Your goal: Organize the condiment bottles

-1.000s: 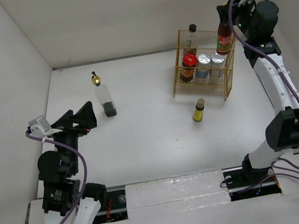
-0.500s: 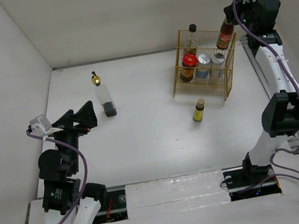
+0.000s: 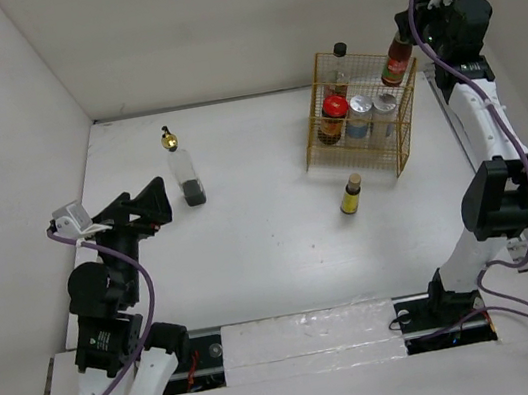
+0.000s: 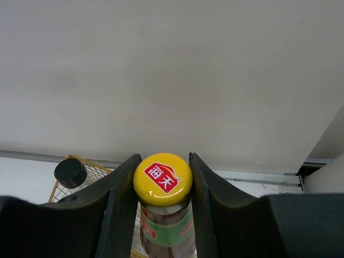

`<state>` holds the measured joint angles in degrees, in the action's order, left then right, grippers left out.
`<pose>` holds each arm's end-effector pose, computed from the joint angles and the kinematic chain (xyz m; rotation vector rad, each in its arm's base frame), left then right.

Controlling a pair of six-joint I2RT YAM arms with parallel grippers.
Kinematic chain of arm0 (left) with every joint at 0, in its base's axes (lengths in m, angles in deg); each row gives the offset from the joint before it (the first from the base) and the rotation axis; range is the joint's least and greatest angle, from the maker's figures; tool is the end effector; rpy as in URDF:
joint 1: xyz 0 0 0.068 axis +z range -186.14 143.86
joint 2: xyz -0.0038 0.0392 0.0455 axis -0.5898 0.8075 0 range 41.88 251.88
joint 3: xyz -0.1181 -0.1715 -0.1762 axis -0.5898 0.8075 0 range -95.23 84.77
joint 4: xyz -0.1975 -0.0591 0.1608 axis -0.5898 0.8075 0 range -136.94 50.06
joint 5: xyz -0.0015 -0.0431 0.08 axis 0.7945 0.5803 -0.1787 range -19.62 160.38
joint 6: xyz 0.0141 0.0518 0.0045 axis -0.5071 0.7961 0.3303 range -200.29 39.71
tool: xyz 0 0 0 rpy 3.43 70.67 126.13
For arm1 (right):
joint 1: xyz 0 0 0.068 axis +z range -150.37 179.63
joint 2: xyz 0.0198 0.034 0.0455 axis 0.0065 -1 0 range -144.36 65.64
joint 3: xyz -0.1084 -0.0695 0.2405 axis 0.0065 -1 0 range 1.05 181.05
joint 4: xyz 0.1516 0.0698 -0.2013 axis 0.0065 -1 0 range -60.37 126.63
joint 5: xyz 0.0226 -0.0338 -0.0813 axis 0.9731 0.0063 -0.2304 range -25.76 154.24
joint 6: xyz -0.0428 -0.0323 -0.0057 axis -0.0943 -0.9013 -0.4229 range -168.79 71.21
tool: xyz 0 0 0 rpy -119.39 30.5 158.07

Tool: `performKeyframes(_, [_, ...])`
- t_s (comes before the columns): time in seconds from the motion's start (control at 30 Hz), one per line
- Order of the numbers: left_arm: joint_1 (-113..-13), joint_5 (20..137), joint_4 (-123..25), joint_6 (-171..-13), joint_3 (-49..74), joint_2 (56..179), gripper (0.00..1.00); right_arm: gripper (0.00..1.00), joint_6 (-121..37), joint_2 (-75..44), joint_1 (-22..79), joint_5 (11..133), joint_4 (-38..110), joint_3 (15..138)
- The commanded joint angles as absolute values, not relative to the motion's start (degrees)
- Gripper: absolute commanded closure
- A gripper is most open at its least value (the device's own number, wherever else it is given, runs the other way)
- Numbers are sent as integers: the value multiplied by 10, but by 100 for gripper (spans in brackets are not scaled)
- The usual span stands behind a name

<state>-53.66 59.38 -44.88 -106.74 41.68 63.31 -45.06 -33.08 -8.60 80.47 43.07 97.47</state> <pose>0.0807 -0.0184 0.3926 -0.2659 1.2253 -0.5482 0.4123 -0.0496 0.4323 -0.0716 1.5015 0.1490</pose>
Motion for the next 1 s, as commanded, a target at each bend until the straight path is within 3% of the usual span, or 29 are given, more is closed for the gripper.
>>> performKeyframes(0.0, [-535,591,-481,-1066,421,639,0,81,-445,-324,-89,780,538,1004])
performKeyframes(0.23, [-535,591,-481,-1066,421,639,0,81,-445,-349,-89,767,583,1014])
performKeyframes(0.73, [-535,591,-481,-1066,421,639,0,80,-433,-315,-78,749,678,788])
performKeyframes(0.97, [-535,591,-481,-1066,421,634,0,79,-421,-330,-72,749,695,751])
